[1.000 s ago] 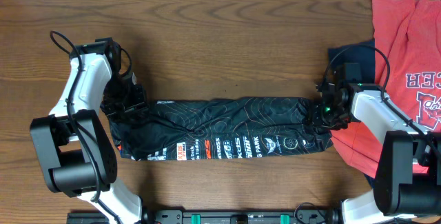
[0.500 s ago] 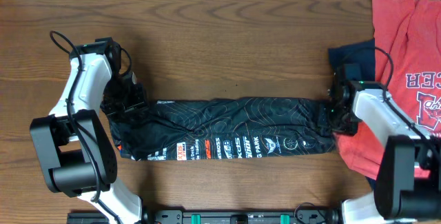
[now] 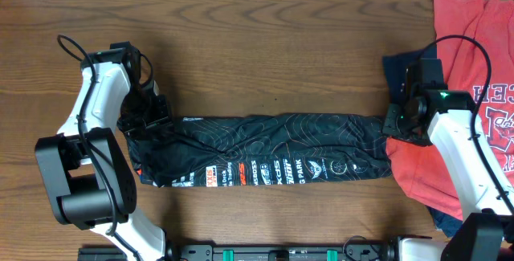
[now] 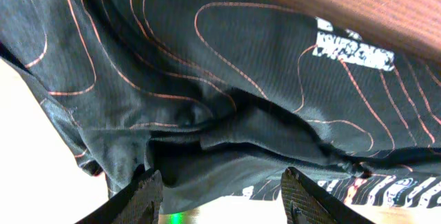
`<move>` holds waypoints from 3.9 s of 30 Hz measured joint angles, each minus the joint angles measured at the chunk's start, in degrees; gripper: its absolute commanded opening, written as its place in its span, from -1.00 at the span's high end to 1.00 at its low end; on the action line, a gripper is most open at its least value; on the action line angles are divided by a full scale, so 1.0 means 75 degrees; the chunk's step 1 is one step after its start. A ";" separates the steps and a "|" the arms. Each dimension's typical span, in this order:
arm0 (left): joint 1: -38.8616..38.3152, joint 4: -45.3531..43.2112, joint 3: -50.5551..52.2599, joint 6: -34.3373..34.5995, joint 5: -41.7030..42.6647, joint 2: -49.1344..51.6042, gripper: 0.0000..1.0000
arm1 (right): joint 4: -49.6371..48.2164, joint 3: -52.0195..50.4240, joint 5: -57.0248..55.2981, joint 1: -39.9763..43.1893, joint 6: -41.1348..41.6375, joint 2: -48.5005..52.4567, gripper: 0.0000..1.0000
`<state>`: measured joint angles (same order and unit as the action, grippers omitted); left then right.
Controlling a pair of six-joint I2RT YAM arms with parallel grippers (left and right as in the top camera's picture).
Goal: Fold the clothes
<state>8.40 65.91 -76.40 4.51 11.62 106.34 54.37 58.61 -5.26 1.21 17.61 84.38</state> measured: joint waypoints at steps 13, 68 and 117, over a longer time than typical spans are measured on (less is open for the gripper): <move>0.0000 -0.0163 0.0000 0.0000 0.0000 0.0000 -0.15 | -0.1614 -0.1722 -0.0146 0.0000 0.0318 0.0000 0.58; 0.0000 0.0064 0.0000 0.0003 0.0000 0.0000 -0.16 | -0.3107 -0.2763 0.3389 0.2305 -0.1250 0.0114 -0.18; 0.0000 0.0058 0.0000 0.0003 0.0000 0.0000 -0.15 | -0.2704 -0.1961 0.2576 0.1253 -0.1396 0.0935 -0.04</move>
<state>8.40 66.35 -76.40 4.54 11.62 106.34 34.09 43.90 14.06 10.61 7.14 91.39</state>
